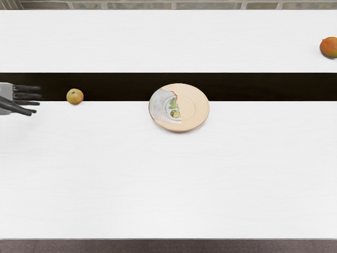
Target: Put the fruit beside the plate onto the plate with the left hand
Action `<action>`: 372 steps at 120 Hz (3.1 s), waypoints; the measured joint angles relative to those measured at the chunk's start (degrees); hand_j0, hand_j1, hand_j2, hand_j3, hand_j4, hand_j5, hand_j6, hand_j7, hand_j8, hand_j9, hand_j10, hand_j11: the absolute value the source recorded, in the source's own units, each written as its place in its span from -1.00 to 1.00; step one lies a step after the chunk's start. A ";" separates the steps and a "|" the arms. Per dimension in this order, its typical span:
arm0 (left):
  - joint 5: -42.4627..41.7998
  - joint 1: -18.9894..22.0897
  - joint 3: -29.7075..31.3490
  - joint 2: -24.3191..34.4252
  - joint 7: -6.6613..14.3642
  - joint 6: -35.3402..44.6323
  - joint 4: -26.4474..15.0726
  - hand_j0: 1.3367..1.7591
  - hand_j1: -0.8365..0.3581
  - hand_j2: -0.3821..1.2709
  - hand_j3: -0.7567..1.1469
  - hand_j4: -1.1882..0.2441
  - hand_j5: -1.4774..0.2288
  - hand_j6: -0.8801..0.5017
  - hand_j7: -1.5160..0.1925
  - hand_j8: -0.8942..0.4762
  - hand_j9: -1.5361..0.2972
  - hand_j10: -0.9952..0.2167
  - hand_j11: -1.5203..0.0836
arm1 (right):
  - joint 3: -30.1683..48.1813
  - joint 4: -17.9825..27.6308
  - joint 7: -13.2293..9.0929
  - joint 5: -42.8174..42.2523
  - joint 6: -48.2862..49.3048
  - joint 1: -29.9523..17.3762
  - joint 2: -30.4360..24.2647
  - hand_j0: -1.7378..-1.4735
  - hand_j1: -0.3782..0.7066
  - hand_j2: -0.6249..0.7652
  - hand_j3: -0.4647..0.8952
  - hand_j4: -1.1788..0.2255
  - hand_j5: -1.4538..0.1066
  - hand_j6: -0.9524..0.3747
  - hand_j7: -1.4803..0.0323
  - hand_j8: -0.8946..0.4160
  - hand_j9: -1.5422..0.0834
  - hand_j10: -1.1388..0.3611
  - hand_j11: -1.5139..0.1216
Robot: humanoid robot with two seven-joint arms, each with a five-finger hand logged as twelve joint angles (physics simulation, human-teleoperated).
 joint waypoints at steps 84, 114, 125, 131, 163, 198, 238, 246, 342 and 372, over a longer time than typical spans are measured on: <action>32.09 -20.22 24.19 -17.23 0.00 12.90 -0.05 0.52 0.89 -0.53 -0.20 0.59 0.66 0.20 0.71 0.23 0.61 0.56 0.82 | -0.03 -0.08 0.00 0.00 0.00 -0.03 0.00 -0.40 -0.95 -0.10 -0.32 0.68 0.86 0.44 0.96 0.37 0.90 0.52 0.85; 37.47 -25.36 32.61 -25.56 0.00 22.08 11.07 0.52 0.89 -0.53 -0.20 0.59 0.66 0.20 0.70 0.23 0.61 0.56 0.82 | -0.04 -0.05 0.00 0.00 0.00 -0.04 0.00 -0.40 -0.95 -0.10 -0.32 0.68 0.86 0.44 0.96 0.37 0.90 0.52 0.85; 37.81 -25.31 34.83 -28.98 0.00 23.34 13.68 0.52 0.89 -0.53 -0.21 0.59 0.66 0.20 0.70 0.23 0.61 0.56 0.82 | -0.05 -0.07 0.00 0.00 0.00 -0.03 0.00 -0.40 -0.95 -0.10 -0.32 0.68 0.86 0.44 0.96 0.37 0.90 0.52 0.85; 37.90 -25.39 35.66 -30.30 0.00 23.67 14.56 0.52 0.89 -0.53 -0.21 0.59 0.66 0.20 0.70 0.23 0.61 0.56 0.82 | -0.04 -0.08 0.00 0.00 0.00 -0.03 0.00 -0.40 -0.95 -0.10 -0.32 0.68 0.86 0.44 0.96 0.37 0.90 0.52 0.85; 37.96 -26.06 42.58 -39.65 0.00 24.11 19.78 0.52 0.89 -0.52 -0.20 0.59 0.66 0.20 0.70 0.23 0.61 0.56 0.82 | -0.04 -0.08 0.00 0.00 0.00 -0.03 0.00 -0.40 -0.95 -0.10 -0.32 0.68 0.86 0.43 0.96 0.36 0.90 0.52 0.85; 37.93 -24.61 47.24 -45.93 0.00 24.95 27.50 0.52 0.89 -0.52 -0.20 0.59 0.66 0.20 0.70 0.23 0.61 0.56 0.82 | -0.04 -0.06 0.00 0.00 0.00 -0.03 0.00 -0.40 -0.95 -0.10 -0.32 0.68 0.86 0.43 0.96 0.36 0.90 0.52 0.85; 37.82 -22.33 49.09 -47.56 0.00 26.61 32.93 0.52 0.89 -0.52 -0.20 0.59 0.66 0.20 0.70 0.23 0.61 0.56 0.82 | -0.04 -0.08 0.00 0.00 0.00 -0.03 0.00 -0.40 -0.95 -0.10 -0.32 0.68 0.86 0.43 0.96 0.36 0.90 0.52 0.85; 37.72 -22.33 49.31 -47.56 0.00 26.76 33.85 0.52 0.89 -0.52 -0.20 0.59 0.66 0.20 0.70 0.23 0.61 0.56 0.82 | -0.02 -0.08 0.00 0.00 0.00 -0.03 0.00 -0.40 -0.95 -0.10 -0.32 0.68 0.86 0.43 0.96 0.36 0.90 0.52 0.85; 37.42 -21.54 51.24 -47.56 0.00 27.04 34.74 0.52 0.62 -0.49 -0.20 0.40 0.45 0.00 0.49 0.03 0.41 0.33 0.60 | -0.04 -0.07 0.00 0.00 0.00 -0.03 0.00 -0.40 -0.95 -0.10 -0.32 0.68 0.86 0.43 0.96 0.36 0.90 0.52 0.85; 37.37 -22.60 51.53 -47.56 0.00 26.83 34.57 0.52 0.75 -0.51 -0.20 0.49 0.55 0.10 0.60 0.13 0.51 0.45 0.71 | -0.03 -0.07 0.00 0.00 0.00 -0.03 0.00 -0.40 -0.95 -0.10 -0.32 0.68 0.86 0.43 0.96 0.36 0.90 0.52 0.85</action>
